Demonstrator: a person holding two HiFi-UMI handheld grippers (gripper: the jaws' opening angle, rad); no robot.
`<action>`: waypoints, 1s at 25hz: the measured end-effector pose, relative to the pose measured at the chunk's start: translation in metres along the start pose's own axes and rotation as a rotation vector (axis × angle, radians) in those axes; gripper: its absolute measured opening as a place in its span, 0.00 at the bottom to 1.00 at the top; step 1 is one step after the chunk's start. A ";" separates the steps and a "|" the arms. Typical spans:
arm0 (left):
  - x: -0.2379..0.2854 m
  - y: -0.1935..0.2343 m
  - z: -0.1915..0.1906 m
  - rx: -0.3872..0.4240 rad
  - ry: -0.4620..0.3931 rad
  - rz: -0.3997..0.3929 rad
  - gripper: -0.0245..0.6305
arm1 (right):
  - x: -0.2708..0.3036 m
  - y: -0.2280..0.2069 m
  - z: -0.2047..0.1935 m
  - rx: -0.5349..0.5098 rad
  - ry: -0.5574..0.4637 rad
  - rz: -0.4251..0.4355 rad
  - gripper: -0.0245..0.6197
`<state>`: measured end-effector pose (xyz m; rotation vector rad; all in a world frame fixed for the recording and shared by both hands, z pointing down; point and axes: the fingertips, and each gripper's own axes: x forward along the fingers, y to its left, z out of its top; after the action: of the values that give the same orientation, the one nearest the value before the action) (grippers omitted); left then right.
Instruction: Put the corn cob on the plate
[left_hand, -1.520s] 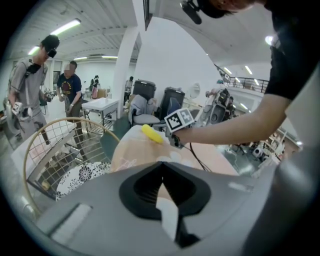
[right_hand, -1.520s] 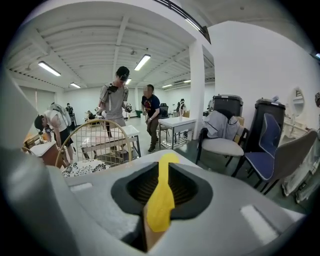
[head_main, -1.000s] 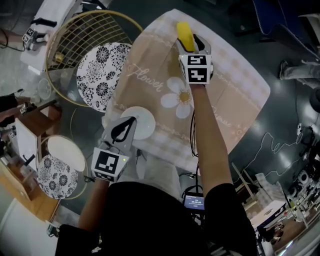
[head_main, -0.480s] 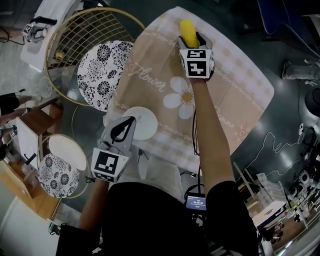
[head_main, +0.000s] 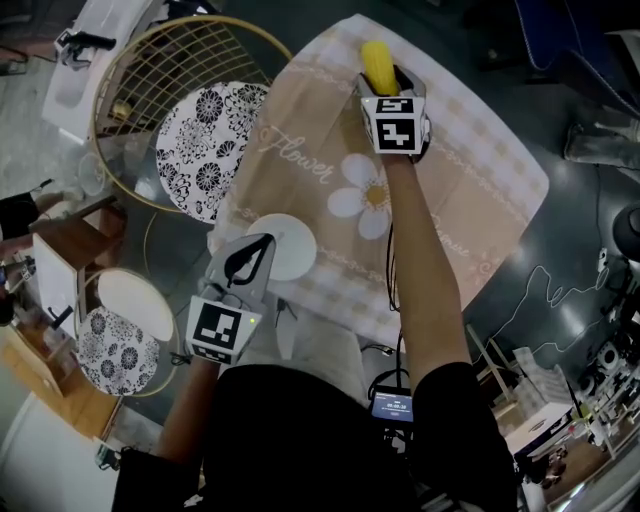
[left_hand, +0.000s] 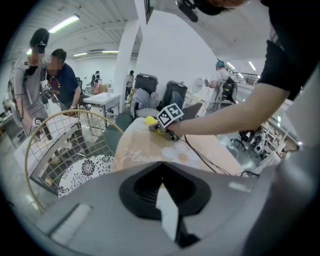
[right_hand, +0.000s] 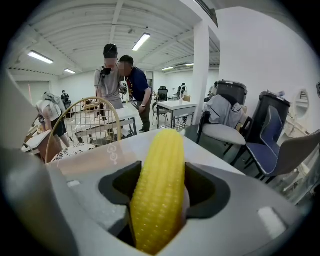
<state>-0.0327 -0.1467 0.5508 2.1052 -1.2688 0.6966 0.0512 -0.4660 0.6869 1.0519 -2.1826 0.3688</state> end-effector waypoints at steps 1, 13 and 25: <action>0.000 0.000 0.000 -0.001 -0.001 0.001 0.04 | 0.000 0.000 0.000 0.001 0.001 0.000 0.45; -0.009 0.002 -0.006 -0.010 -0.008 0.023 0.04 | -0.007 0.002 0.004 -0.041 -0.026 0.017 0.44; -0.016 -0.002 0.001 0.009 -0.033 0.028 0.04 | -0.034 0.014 0.017 -0.063 -0.066 0.044 0.44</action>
<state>-0.0368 -0.1374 0.5386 2.1183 -1.3170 0.6832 0.0476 -0.4458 0.6519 0.9962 -2.2638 0.2862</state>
